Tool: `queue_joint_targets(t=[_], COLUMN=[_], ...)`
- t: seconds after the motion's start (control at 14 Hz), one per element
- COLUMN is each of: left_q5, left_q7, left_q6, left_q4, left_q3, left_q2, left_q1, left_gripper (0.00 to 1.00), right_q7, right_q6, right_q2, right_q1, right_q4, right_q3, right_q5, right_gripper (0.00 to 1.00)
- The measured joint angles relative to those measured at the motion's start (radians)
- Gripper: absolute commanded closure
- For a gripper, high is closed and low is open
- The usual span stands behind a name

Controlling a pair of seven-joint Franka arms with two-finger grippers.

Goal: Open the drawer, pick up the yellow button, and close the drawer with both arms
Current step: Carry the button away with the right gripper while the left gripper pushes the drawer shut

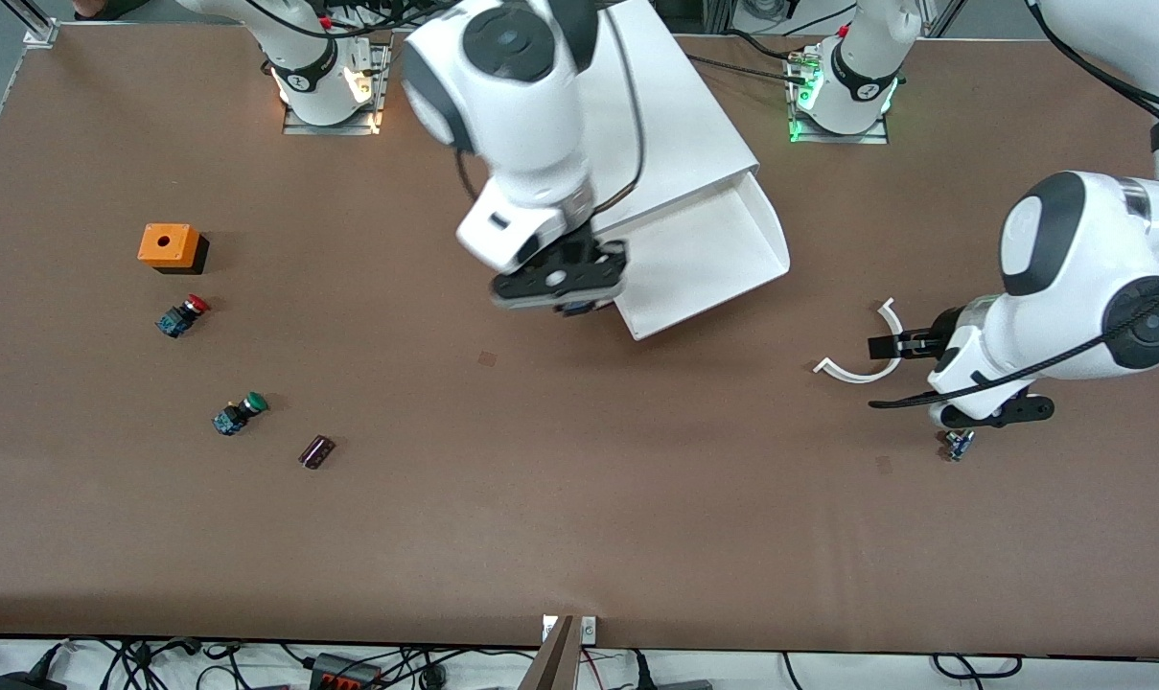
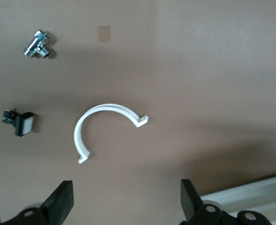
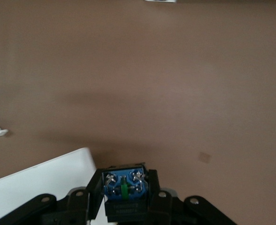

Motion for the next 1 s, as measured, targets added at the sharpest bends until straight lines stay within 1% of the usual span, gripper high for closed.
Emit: queue_joint_targets(t=[0.21, 0.36, 0.5, 0.64, 0.86, 1.0], left_q5=[0.0, 0.0, 0.0, 0.0, 0.0, 0.0], left_q7=[-0.151, -0.26, -0.349, -0.415, -0.497, -0.539], left_q6=[0.124, 0.224, 0.302, 0.357, 0.429, 0.439], left_q4=[-0.056, -0.116, -0.168, -0.208, -0.27, -0.293], left_q3=[-0.013, -0.051, -0.098, -0.126, -0.146, -0.155], left_q2=[0.002, 0.003, 0.002, 0.001, 0.001, 0.0], left_q1=[-0.062, -0.082, -0.087, -0.092, -0.116, -0.14], left_gripper=[0.0, 0.0, 0.0, 0.0, 0.0, 0.0], right_q7=[-0.152, -0.251, -0.359, -0.444, -0.568, -0.627], right_q6=[-0.07, -0.068, -0.044, -0.016, 0.021, 0.07], right_q2=[-0.001, -0.013, -0.035, -0.053, -0.067, -0.069], right_q1=[-0.105, -0.16, -0.206, -0.252, -0.307, -0.336], right_q4=[-0.037, -0.104, -0.196, -0.281, -0.377, -0.441], right_q3=[0.0, 0.0, 0.0, 0.0, 0.001, 0.001], right_q5=[0.001, 0.001, 0.001, 0.001, 0.001, 0.001], right_gripper=[1.0, 1.0, 1.0, 1.0, 1.0, 1.0])
